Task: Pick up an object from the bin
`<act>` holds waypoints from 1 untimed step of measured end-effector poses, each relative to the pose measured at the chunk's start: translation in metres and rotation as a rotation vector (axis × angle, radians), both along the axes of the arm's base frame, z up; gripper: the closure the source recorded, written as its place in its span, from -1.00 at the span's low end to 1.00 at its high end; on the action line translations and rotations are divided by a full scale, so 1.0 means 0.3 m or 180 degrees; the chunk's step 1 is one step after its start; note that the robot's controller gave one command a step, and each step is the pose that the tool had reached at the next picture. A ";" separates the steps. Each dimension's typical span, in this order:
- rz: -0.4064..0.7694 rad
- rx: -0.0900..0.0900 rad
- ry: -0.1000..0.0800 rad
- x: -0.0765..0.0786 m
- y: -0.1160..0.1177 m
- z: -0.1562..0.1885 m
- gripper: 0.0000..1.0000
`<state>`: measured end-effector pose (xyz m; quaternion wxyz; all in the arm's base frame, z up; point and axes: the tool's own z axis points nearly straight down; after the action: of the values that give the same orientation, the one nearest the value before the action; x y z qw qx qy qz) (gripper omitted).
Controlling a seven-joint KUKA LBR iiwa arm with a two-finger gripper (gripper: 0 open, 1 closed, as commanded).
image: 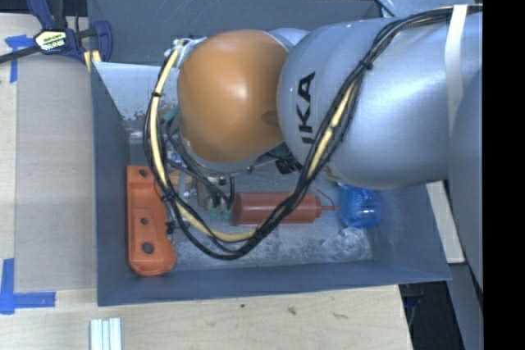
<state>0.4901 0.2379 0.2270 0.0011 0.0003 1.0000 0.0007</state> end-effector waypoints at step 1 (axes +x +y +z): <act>0.0813 -0.0005 0.0015 -0.010 -0.086 -0.212 -1.00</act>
Offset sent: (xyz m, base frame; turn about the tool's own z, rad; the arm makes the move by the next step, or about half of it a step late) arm 0.0480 -0.0136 -0.0528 0.4209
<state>0.4869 0.2121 0.1634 -0.0013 -0.1271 0.9919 0.0001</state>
